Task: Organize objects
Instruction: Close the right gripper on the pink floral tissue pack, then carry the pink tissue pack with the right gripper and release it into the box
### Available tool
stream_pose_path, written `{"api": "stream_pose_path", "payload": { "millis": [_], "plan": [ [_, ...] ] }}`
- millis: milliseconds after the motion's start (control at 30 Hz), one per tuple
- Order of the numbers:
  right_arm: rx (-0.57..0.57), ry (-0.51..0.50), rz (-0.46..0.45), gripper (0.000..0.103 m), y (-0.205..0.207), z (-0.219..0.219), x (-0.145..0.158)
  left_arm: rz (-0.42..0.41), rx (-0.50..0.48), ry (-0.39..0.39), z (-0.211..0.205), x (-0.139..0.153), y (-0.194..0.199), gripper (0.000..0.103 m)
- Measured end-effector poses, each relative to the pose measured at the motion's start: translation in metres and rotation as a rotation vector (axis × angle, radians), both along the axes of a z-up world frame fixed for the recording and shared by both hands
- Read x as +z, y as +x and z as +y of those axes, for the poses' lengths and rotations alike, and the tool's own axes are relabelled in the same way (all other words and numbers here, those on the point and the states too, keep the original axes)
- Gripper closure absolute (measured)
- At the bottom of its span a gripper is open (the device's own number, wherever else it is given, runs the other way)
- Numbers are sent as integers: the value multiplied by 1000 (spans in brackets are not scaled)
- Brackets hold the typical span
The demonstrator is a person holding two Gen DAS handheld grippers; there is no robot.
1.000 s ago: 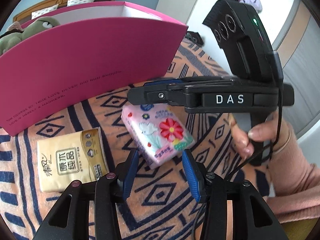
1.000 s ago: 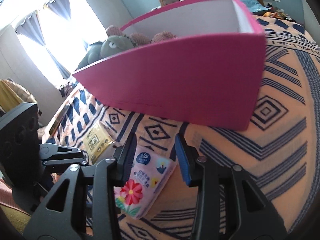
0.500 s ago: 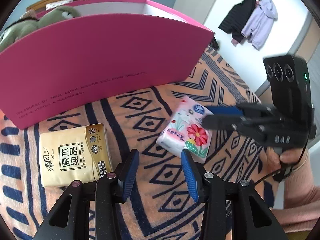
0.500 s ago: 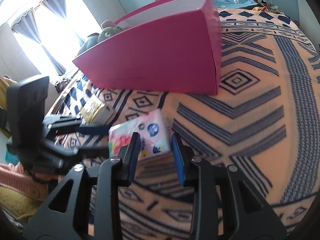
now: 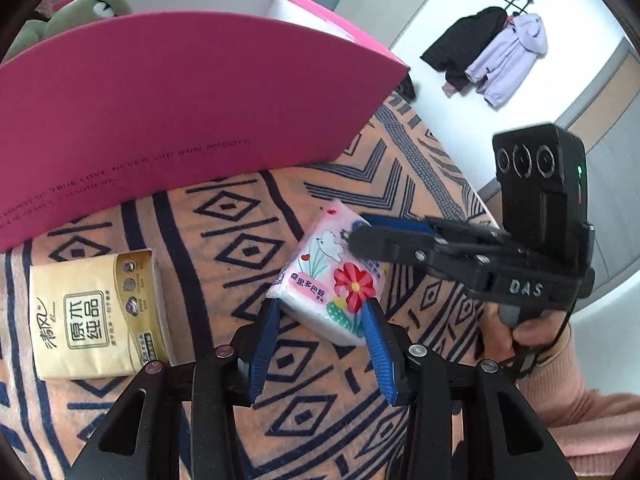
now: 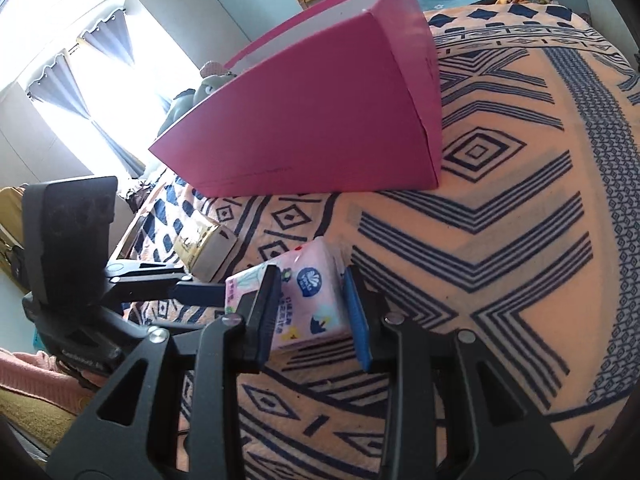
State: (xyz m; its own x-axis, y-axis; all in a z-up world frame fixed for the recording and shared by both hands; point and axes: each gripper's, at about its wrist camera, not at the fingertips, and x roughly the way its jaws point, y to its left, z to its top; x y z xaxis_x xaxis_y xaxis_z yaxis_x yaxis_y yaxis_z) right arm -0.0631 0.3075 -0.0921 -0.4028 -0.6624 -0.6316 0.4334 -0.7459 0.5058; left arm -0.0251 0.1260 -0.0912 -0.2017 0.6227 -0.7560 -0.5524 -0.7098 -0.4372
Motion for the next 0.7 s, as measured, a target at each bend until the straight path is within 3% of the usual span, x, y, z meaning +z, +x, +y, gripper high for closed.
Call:
{"api": "stream_pose_path", "payload": {
  "millis": [700],
  "plan": [
    [-26, -24, 83, 67, 24, -4, 19, 184, 27, -31, -9, 40, 13, 63]
  ]
}}
